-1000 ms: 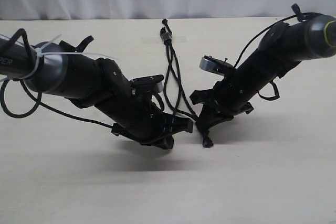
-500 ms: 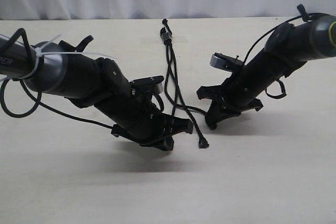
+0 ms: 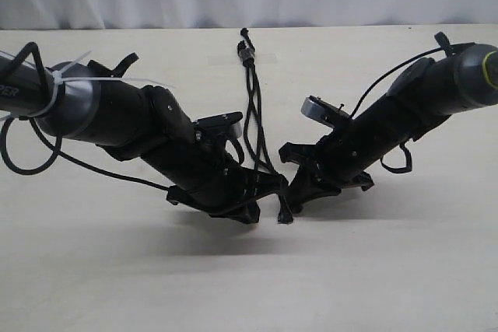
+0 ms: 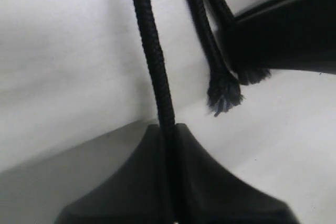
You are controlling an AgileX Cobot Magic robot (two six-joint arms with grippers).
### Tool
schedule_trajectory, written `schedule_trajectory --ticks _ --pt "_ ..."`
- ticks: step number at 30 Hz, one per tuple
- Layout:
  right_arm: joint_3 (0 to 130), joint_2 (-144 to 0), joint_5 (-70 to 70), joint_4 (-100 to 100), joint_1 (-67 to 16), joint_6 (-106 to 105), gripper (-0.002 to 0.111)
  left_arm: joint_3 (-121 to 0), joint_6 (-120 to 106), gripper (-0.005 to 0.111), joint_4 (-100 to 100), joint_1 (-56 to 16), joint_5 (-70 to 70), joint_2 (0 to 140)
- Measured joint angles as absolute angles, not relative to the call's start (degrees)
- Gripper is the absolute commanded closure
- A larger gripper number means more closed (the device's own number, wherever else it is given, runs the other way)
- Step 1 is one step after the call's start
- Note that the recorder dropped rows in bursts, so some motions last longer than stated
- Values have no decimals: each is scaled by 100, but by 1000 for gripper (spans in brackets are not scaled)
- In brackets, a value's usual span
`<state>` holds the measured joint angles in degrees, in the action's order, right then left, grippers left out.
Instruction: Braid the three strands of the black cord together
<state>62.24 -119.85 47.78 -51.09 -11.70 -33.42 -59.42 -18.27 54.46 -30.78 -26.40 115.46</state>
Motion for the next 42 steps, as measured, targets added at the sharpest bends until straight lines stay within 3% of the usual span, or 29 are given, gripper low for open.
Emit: schedule_trajectory --ticks 4,6,9,13,16,21,28,29,31,33,37,42 --pt "6215 -11985 4778 -5132 -1170 -3352 104 -5942 -1827 106 5459 -3078 -2640 11546" --pt "6215 -11985 4778 -5132 -1170 -3321 104 -5942 -1827 100 5459 -3078 -2640 11546" --pt "6215 -11985 4778 -5091 -1159 -3223 103 -5942 -1827 83 5470 -3078 -2640 11546" --pt "6215 -11985 4778 -5091 -1159 -3130 88 -5942 -1827 64 5470 -3078 -2640 11546" --pt "6215 -11961 4822 -5091 -1159 -3062 77 -5942 -1827 59 5481 -3078 -2640 11546" --pt "6177 -11697 4796 -4654 -1088 -2755 64 -5942 -1827 59 5481 -3066 -2782 11546" --pt "6128 -11127 4836 -3551 -289 -2136 64 -5944 -1827 60 5158 -2378 -3922 11535" --pt "6128 -10962 4899 -3449 -211 -2067 65 -5944 -1822 60 4969 -2219 -4136 11456" --pt "6128 -10658 5036 -3191 -184 -1995 79 -5944 -1694 61 4644 -2012 -4335 11132" --pt "6099 -10297 5224 -3011 -184 -1895 104 -5944 -1280 81 3959 -1902 -4362 10690" --pt "5552 -9581 5188 -2722 -184 -1880 104 -5944 170 107 1795 -1870 -4703 9907" --pt "4747 -8421 4919 -2260 -184 -1787 104 -5880 1113 107 353 -1870 -5147 8974"
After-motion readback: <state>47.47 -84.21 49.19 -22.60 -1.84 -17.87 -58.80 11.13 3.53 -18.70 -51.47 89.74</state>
